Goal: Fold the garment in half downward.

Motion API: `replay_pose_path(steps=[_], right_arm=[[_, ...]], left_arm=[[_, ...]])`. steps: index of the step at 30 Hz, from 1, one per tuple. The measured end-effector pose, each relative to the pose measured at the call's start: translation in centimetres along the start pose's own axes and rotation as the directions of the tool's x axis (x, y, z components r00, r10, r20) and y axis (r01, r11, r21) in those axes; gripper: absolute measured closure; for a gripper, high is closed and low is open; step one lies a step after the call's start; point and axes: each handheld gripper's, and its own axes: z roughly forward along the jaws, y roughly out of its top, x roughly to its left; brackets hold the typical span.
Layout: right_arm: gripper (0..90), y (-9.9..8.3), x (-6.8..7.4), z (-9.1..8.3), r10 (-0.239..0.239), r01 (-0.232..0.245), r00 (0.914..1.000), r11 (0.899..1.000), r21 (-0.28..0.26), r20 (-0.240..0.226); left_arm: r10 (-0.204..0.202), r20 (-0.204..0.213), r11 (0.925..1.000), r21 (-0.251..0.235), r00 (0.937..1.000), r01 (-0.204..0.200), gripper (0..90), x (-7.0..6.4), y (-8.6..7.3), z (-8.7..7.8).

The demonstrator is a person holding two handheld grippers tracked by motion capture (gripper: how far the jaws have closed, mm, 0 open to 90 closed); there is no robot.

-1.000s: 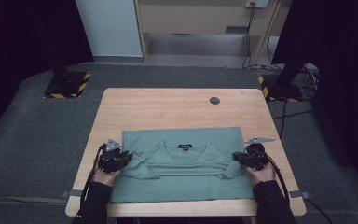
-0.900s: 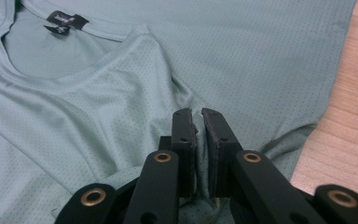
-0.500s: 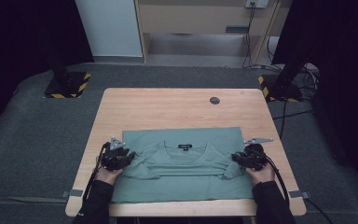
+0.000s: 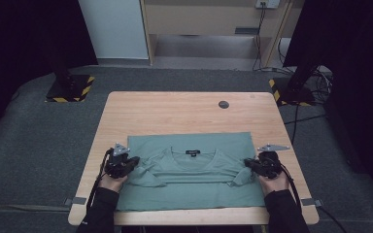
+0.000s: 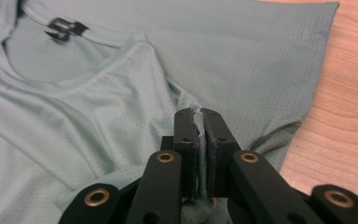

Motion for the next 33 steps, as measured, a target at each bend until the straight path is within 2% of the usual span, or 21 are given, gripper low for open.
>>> replay_pose_path(steps=[5,9,13,15,18,20,21,23,25,26,29,31,32,33], right_arm=[[85.5,-0.3,0.0,-1.1,0.005,-0.006,0.9995,0.999,-0.043,-0.030],[85.5,-0.9,0.1,-2.1,0.005,-0.009,0.9974,0.999,-0.048,-0.072],[85.4,-1.9,0.0,-3.0,0.014,-0.017,0.9923,1.000,-0.023,-0.123],[85.2,-2.6,-0.1,-3.4,0.014,-0.016,0.9923,1.000,-0.008,-0.123],[84.6,-3.8,-0.3,-3.8,0.029,-0.026,0.9917,0.999,0.025,-0.125],[83.2,-4.6,-0.3,-3.7,0.027,-0.019,0.9922,0.998,0.061,-0.122],[80.3,-4.9,-0.2,-3.7,0.022,-0.012,0.9924,0.996,0.087,-0.121],[72.0,-5.2,0.1,-3.8,0.012,-0.001,0.9937,0.995,0.097,-0.111],[63.6,-5.0,0.4,-4.3,0.001,0.006,0.9954,0.998,0.068,-0.096],[59.6,-4.5,0.7,-4.7,-0.009,0.013,0.9965,0.999,0.043,-0.083],[52.6,-3.2,1.5,-5.1,-0.029,0.028,0.9960,1.000,-0.004,-0.084],[47.9,-2.1,2.3,-4.8,-0.047,0.045,0.9954,0.999,-0.023,-0.083],[47.6,-1.5,2.7,-4.5,-0.057,0.054,0.9947,0.998,-0.028,-0.085],[46.9,-1.0,3.2,-4.1,-0.065,0.063,0.9936,0.998,-0.028,-0.092]], left_arm=[[-0.035,0.059,0.9994,0.007,0.9977,0.034,88.1,-0.1,-0.4,-1.5],[-0.060,0.108,0.9978,0.034,0.9924,0.056,88.1,0.0,-1.9,-3.1],[-0.107,0.155,0.9928,0.070,0.9821,0.097,88.2,0.3,-4.2,-4.7],[-0.124,0.165,0.9892,0.098,0.9785,0.109,88.1,0.3,-5.5,-5.2],[-0.138,0.165,0.9828,0.145,0.9767,0.114,88.0,0.2,-6.9,-5.4],[-0.129,0.154,0.9805,0.167,0.9795,0.103,87.7,-0.1,-7.3,-5.5],[-0.114,0.137,0.9817,0.167,0.9839,0.091,86.7,-0.3,-7.2,-5.5],[-0.096,0.111,0.9849,0.154,0.9892,0.078,80.8,-0.5,-6.7,-5.7],[-0.076,0.089,0.9919,0.109,0.9931,0.066,72.0,-0.7,-5.6,-6.1],[-0.071,0.086,0.9939,0.091,0.9938,0.063,66.6,-0.8,-5.2,-6.1],[-0.044,0.103,0.9978,0.054,0.9937,0.039,60.7,-1.8,-3.3,-5.6],[-0.012,0.117,0.9985,0.054,0.9930,0.005,57.2,-2.8,-2.2,-4.7],[-0.002,0.122,0.9984,0.056,0.9925,-0.005,53.3,-3.3,-1.7,-4.1],[0.015,0.127,0.9977,0.064,0.9918,-0.023,53.0,-3.9,-1.4,-3.5]])
